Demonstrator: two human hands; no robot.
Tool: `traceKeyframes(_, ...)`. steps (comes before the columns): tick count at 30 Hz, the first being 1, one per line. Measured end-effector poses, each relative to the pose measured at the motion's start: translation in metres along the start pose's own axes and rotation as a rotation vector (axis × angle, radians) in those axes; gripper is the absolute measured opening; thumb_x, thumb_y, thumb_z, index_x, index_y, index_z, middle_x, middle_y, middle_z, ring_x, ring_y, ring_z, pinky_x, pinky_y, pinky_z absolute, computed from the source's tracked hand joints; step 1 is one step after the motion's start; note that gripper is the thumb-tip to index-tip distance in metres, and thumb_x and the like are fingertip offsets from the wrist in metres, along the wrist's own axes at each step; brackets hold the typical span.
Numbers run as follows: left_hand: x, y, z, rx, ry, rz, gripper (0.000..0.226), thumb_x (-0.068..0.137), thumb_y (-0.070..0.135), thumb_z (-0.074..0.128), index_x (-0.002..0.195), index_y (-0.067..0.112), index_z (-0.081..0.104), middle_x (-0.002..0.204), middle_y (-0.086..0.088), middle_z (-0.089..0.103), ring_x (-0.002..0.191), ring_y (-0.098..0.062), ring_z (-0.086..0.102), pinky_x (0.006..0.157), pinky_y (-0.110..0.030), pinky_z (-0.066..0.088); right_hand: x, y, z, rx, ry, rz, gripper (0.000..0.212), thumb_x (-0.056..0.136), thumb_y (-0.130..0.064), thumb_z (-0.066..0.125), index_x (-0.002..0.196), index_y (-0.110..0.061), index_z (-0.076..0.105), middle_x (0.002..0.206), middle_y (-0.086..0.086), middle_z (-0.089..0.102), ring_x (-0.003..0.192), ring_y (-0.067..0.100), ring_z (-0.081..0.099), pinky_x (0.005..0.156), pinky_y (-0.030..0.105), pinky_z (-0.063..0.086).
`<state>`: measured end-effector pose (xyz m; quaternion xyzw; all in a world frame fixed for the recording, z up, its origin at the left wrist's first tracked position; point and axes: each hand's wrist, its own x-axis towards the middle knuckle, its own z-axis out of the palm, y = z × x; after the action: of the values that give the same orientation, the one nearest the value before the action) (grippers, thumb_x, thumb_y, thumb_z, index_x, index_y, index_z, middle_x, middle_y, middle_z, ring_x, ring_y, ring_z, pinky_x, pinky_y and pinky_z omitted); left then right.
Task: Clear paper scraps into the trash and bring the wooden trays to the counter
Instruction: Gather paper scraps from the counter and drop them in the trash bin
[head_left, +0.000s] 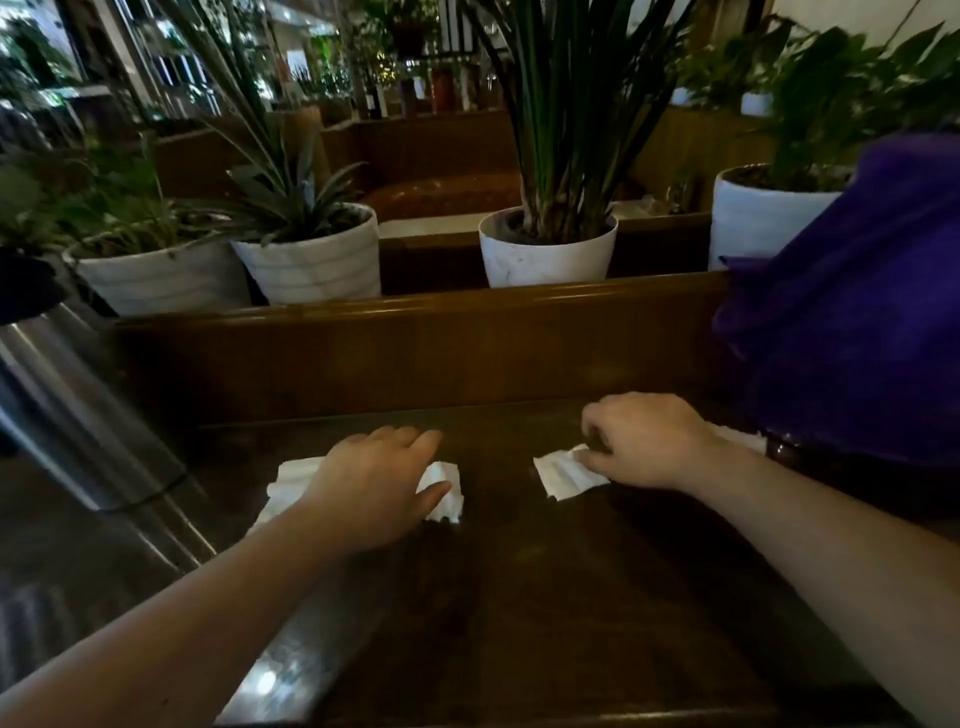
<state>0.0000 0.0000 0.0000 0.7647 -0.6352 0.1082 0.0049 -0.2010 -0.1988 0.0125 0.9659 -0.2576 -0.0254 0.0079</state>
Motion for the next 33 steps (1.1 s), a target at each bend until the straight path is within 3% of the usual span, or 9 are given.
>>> traceKeyframes(4,0.005,-0.001,0.009,0.001,-0.025,-0.02,0.045,0.09,0.055,0.041,0.12,0.023,0.049,0.116,0.001,0.061,0.103,-0.019,0.058,0.073,-0.031,0.044,0.008,-0.005,0.016,0.048,-0.037,0.105,0.034,0.089,-0.058,0.048,0.089,-0.025,0.057,0.074,-0.009,0.056,0.068,0.007,0.054,0.051,0.027,0.037)
traceKeyframes(8,0.012,-0.001,0.016,0.051,-0.13,-0.092,0.056,0.087,0.067,0.029,0.108,0.022,0.055,0.105,-0.002,0.064,0.093,-0.021,0.061,0.068,-0.033,0.045,0.016,-0.016,0.028,0.048,-0.061,0.162,0.041,0.086,-0.06,0.049,0.09,-0.021,0.059,0.076,-0.004,0.059,0.072,0.015,0.059,0.054,0.03,0.041)
traceKeyframes(13,0.019,0.005,0.024,0.059,-0.241,-0.147,0.065,0.084,0.072,0.027,0.112,0.02,0.054,0.111,-0.005,0.063,0.095,-0.022,0.061,0.067,-0.033,0.044,0.024,-0.023,0.031,0.071,-0.081,0.18,0.026,0.09,-0.046,0.054,0.098,-0.022,0.06,0.086,-0.003,0.063,0.078,0.015,0.06,0.063,0.032,0.049)
traceKeyframes(16,0.022,0.008,0.024,0.025,-0.32,-0.163,0.058,0.087,0.065,0.036,0.12,0.02,0.051,0.117,-0.005,0.058,0.099,-0.021,0.059,0.071,-0.033,0.045,0.028,-0.025,0.031,0.105,-0.075,0.152,0.017,0.093,-0.034,0.053,0.104,-0.024,0.061,0.092,-0.004,0.064,0.083,0.015,0.06,0.072,0.035,0.053)
traceKeyframes(22,0.015,-0.006,0.02,-0.072,-0.34,-0.157,0.023,0.094,0.033,0.046,0.113,0.023,0.054,0.103,-0.001,0.06,0.088,-0.017,0.059,0.07,-0.032,0.049,0.035,-0.033,0.03,0.145,-0.096,-0.004,0.019,0.093,-0.041,0.052,0.107,-0.03,0.058,0.1,-0.008,0.063,0.088,0.011,0.058,0.076,0.035,0.053)
traceKeyframes(28,-0.012,-0.064,-0.001,-0.044,-0.209,-0.304,0.02,0.092,0.037,0.048,0.108,0.029,0.056,0.103,0.006,0.059,0.087,-0.011,0.06,0.07,-0.028,0.052,0.043,-0.048,0.023,0.274,-0.17,-0.176,0.011,0.093,-0.037,0.056,0.101,-0.032,0.06,0.095,-0.012,0.058,0.085,0.005,0.054,0.068,0.024,0.044)
traceKeyframes(33,-0.032,-0.108,0.001,0.017,-0.313,-0.334,0.028,0.092,0.028,0.05,0.118,0.025,0.056,0.11,0.003,0.061,0.096,-0.012,0.06,0.083,-0.031,0.053,0.053,-0.06,0.026,0.313,-0.211,-0.241,0.012,0.092,-0.033,0.059,0.103,-0.031,0.061,0.096,-0.014,0.058,0.085,0.003,0.055,0.071,0.025,0.046)
